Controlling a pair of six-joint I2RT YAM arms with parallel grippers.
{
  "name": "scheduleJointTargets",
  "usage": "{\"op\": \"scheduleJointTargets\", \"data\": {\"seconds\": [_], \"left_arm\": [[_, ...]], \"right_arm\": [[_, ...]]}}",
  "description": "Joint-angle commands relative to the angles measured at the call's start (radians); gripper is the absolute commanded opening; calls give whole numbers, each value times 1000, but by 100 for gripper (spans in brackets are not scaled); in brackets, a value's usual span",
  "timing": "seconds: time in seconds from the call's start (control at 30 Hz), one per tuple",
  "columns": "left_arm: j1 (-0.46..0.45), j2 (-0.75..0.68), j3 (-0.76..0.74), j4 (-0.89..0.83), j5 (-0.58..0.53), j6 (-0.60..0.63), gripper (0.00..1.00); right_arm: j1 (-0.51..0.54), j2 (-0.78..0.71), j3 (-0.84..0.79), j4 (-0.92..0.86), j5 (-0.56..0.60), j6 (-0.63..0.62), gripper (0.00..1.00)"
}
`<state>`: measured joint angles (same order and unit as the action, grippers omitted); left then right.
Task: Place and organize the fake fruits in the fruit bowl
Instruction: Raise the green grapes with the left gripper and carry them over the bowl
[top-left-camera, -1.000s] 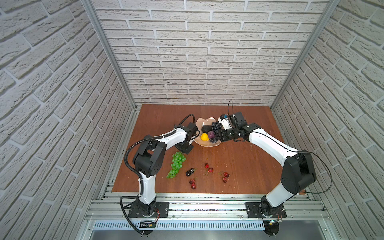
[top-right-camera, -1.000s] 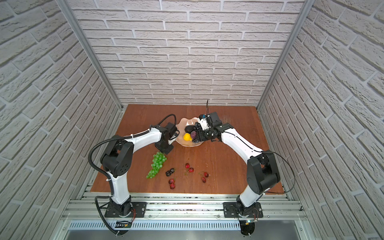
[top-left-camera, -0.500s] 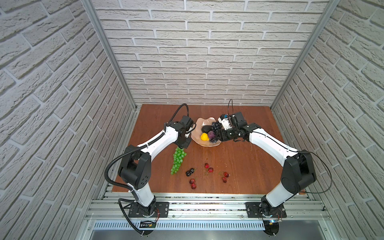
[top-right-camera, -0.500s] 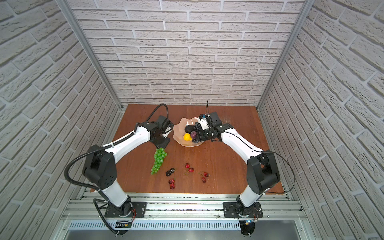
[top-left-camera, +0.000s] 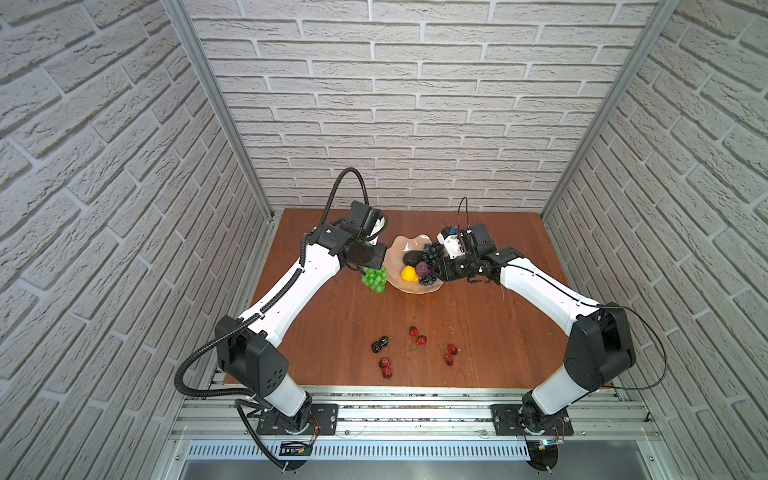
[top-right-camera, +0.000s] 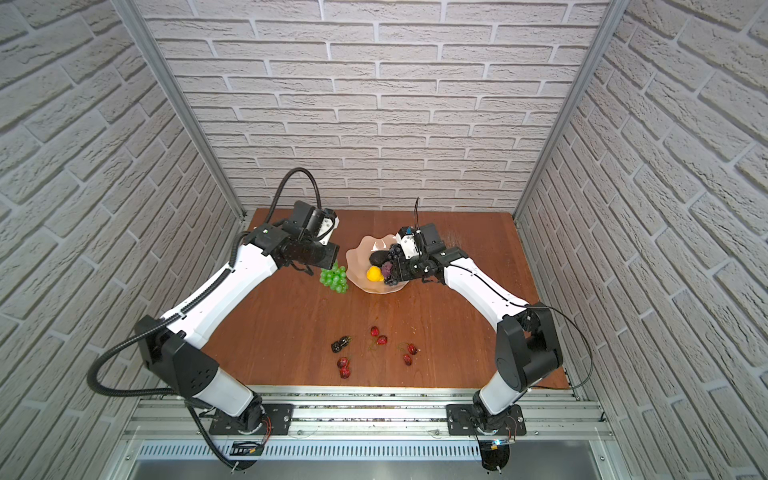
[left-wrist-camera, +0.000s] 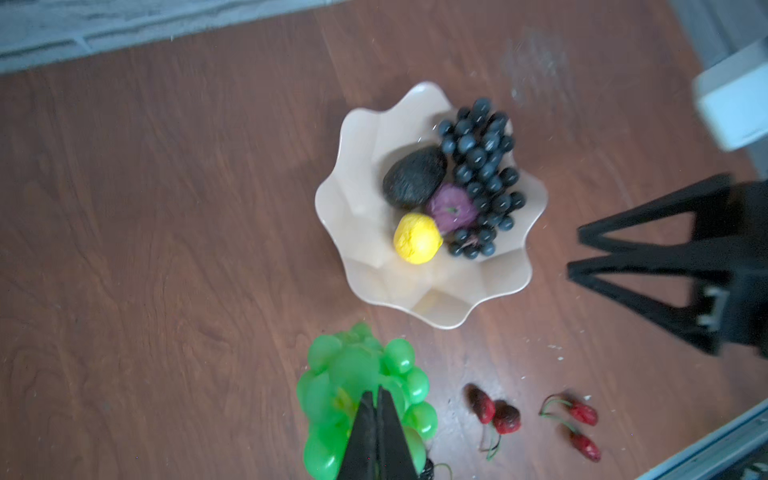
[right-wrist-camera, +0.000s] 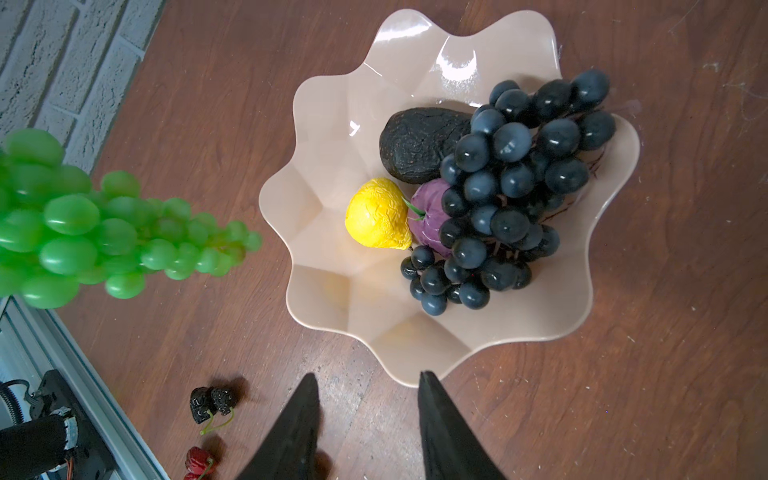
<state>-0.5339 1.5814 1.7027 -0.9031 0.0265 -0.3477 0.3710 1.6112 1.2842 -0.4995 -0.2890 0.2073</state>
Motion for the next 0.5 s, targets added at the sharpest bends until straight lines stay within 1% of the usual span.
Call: {"op": "scheduleJointTargets", "data": {"seconds": [0.0,0.1,0.2,0.33,0.47], "left_arm": [[-13,31,101,25,76,-47,0],[-28,82,194,16,113,-44,0],[-46,127,250,27,149,-50,0],[-70,175,283,64,185,-70,0],[-86,216,282,119,219,-98,0]], "right_arm": [[-1,-43,3,38,0,15,41],[-4,-52,6,33,17,15,41],[-12,-56,-1,35,26,16,42],[-31,-66,-25,50,19,31,42],[-59,-84,-49,70,10,44,42]]}}
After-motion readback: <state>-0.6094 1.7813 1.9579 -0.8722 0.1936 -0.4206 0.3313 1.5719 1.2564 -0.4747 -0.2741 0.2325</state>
